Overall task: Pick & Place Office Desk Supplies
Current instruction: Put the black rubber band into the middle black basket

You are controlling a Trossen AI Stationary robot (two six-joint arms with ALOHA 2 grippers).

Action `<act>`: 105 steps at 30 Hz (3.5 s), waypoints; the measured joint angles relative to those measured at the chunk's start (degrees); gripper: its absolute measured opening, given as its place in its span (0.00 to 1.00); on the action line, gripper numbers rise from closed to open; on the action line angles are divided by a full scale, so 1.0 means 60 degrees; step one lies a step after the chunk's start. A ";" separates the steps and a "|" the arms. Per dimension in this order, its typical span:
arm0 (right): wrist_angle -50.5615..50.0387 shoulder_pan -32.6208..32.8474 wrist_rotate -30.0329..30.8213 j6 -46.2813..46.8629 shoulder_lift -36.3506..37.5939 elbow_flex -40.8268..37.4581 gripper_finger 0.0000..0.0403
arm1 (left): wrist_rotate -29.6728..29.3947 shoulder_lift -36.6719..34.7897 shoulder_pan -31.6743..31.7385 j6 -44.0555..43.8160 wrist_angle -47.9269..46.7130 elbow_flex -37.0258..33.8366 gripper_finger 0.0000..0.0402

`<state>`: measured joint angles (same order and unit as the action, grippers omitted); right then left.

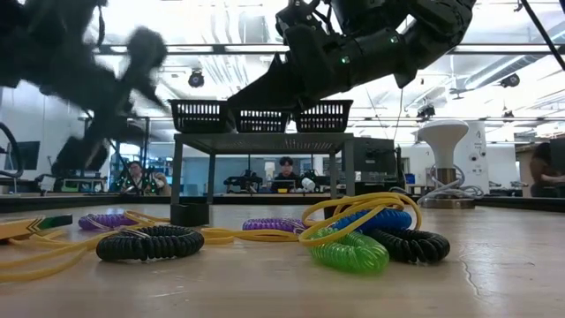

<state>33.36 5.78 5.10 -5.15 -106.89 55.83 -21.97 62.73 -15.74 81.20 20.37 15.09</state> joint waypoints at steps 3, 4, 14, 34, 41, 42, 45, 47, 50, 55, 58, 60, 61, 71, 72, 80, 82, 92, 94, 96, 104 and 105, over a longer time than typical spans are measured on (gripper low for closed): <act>-0.0005 0.0004 -0.0004 0.0001 0.0000 -0.0002 0.17 | 0.2081 -0.0060 -0.0012 -0.0558 0.1849 0.0087 0.30; -0.0007 0.0005 -0.0004 0.0003 0.0000 -0.0004 0.17 | 0.2734 -0.0064 -0.0012 -0.1052 0.2366 0.0120 0.30; -0.0027 0.0011 -0.0027 0.0241 0.0000 -0.0022 0.17 | 0.4369 -0.0039 -0.0012 -0.5269 0.4161 0.0651 0.30; -0.0087 0.0011 -0.0025 0.0320 -0.0004 -0.0033 0.17 | 0.3677 -0.1284 0.0332 -1.6156 -0.1121 0.1122 0.30; 0.0000 0.0007 -0.0022 -0.0103 -0.0004 -0.0014 0.17 | 0.3660 -0.1248 0.0334 -1.6865 -0.1232 0.1027 0.30; 0.0004 0.0007 -0.0022 -0.0166 -0.0004 -0.0011 0.17 | 0.3660 -0.1237 0.0334 -1.6983 -0.1299 0.1024 0.30; -0.0002 0.0006 -0.0022 -0.0347 -0.0011 -0.0011 0.17 | 0.3632 -0.1126 0.0342 -1.6704 -0.1122 0.1024 0.30; 0.0000 -0.0004 -0.0022 -0.0388 -0.0011 -0.0011 0.17 | 0.3427 -0.1008 0.0350 -1.6237 -0.0800 0.1024 0.30; -0.0006 -0.0007 -0.0102 -0.0168 -0.0011 -0.0011 0.17 | 0.3302 -0.0803 0.0356 -1.5461 -0.0072 0.1024 0.30; -0.0010 0.0024 -0.0269 0.0129 -0.0011 -0.0022 0.17 | 0.3307 -0.0533 0.0261 -1.5069 0.0298 0.1141 0.30; -0.0007 0.0034 -0.0786 0.0605 -0.0011 -0.0021 0.17 | 0.3318 -0.0479 0.0193 -1.5043 0.0288 0.1180 0.30; -0.0011 0.0043 -0.0930 0.0658 -0.0011 -0.0008 0.17 | 0.3336 -0.0483 0.0196 -1.4665 0.0286 0.1180 0.30; -0.0018 0.0044 -0.0942 0.0669 -0.0011 0.0022 0.17 | 0.3336 -0.0483 0.0202 -1.4368 0.0285 0.1180 0.30; -0.0072 0.0071 -0.0929 0.1333 0.0014 0.0501 0.17 | 0.2908 -0.0497 0.0191 -1.2897 0.0454 0.1394 0.30; -0.0227 0.0085 -0.0923 0.1328 0.0042 0.0573 0.17 | 0.2905 -0.0497 0.0148 -1.3057 0.0327 0.1381 0.30; -0.4068 0.0374 -0.0760 0.1300 0.0727 0.1587 0.23 | 0.2638 -0.0497 -0.0161 -1.3949 -0.0865 0.1377 0.30; -0.4417 0.0538 -0.0678 0.1325 0.0819 0.1676 0.26 | 0.2564 -0.0497 -0.0206 -1.4103 -0.1159 0.1381 0.30; -0.4496 0.1573 0.0684 0.1870 0.1348 0.0218 0.41 | 0.2193 -0.0497 -0.0892 -1.5477 -0.1790 0.1377 0.30; -0.4405 0.1762 0.0685 0.1870 0.1328 0.0085 0.42 | 0.1977 -0.0497 -0.1077 -1.5608 -0.1750 0.1373 0.30; -0.4466 0.1879 0.0671 0.1864 0.1235 0.0014 0.43 | 0.1819 -0.0500 -0.1206 -1.5613 -0.1711 0.1373 0.30; -0.4338 0.1786 0.0677 0.2041 0.1074 -0.0021 0.41 | 0.1705 -0.0935 -0.0998 -1.4718 -0.2491 0.1675 0.30; -0.4238 0.1780 0.0676 0.2041 0.1066 -0.0020 0.40 | 0.1602 -0.0978 -0.0965 -1.4911 -0.2751 0.1742 0.30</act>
<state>7.93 16.46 9.16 7.09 -100.49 55.71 -12.36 56.86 -21.53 -8.27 3.86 25.55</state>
